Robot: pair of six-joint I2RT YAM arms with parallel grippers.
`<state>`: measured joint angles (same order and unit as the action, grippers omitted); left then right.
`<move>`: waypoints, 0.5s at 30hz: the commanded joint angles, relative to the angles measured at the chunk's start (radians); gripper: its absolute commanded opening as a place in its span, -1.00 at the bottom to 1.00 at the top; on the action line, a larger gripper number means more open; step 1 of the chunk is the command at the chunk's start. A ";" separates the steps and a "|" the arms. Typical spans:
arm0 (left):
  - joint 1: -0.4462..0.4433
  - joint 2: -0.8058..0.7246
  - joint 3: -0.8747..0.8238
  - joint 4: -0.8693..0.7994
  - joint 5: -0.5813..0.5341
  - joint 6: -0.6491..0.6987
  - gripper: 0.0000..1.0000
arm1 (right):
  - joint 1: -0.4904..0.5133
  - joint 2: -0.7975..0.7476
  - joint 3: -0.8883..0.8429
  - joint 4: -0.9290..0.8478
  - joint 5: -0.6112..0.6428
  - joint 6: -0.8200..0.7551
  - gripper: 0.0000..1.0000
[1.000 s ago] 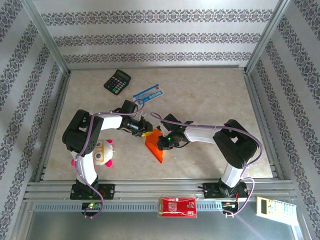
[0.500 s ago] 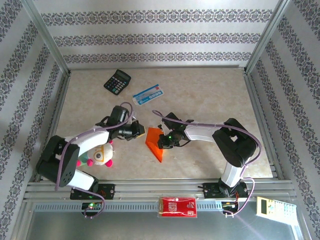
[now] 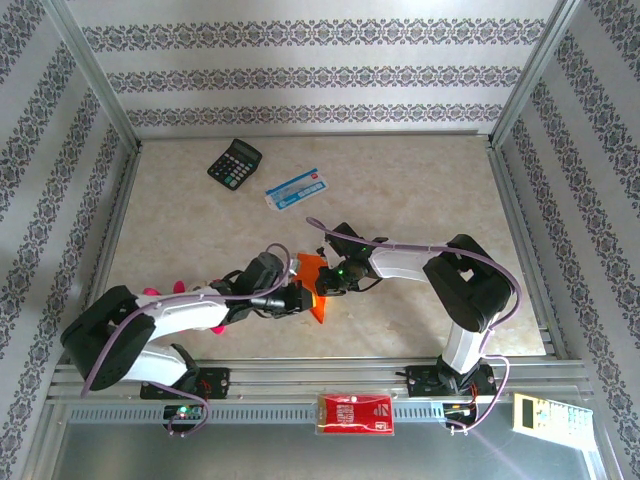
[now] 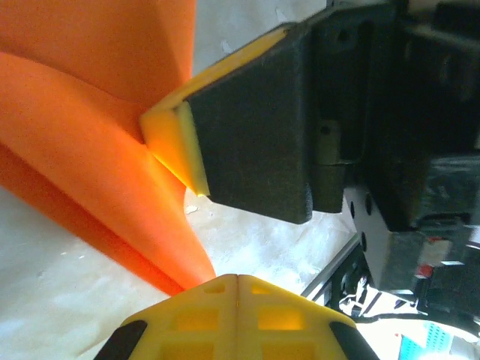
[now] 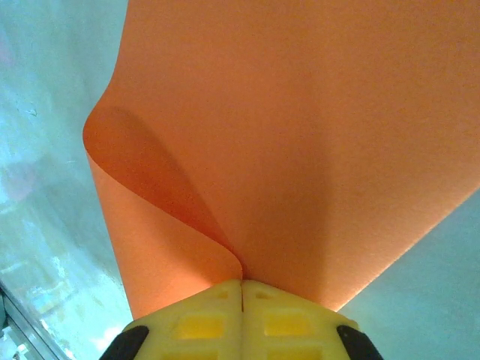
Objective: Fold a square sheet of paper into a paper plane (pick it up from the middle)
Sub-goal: Third fold the triangle at the center of the table.
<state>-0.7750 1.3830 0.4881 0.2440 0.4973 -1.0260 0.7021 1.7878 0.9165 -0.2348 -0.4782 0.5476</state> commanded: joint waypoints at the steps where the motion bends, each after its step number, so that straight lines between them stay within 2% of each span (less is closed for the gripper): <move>1: -0.044 0.066 0.005 0.132 -0.040 -0.070 -1.00 | -0.012 0.074 -0.035 -0.080 0.123 0.003 -1.00; 7: -0.088 0.136 0.025 0.189 -0.049 -0.095 -1.00 | -0.010 0.075 -0.040 -0.080 0.122 -0.002 -1.00; 15: -0.090 0.152 0.040 0.158 -0.062 -0.086 -0.93 | -0.013 0.078 -0.039 -0.081 0.122 -0.011 -1.00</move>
<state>-0.8516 1.5219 0.4992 0.3748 0.4572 -1.1049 0.7017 1.7885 0.9165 -0.2344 -0.4805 0.5472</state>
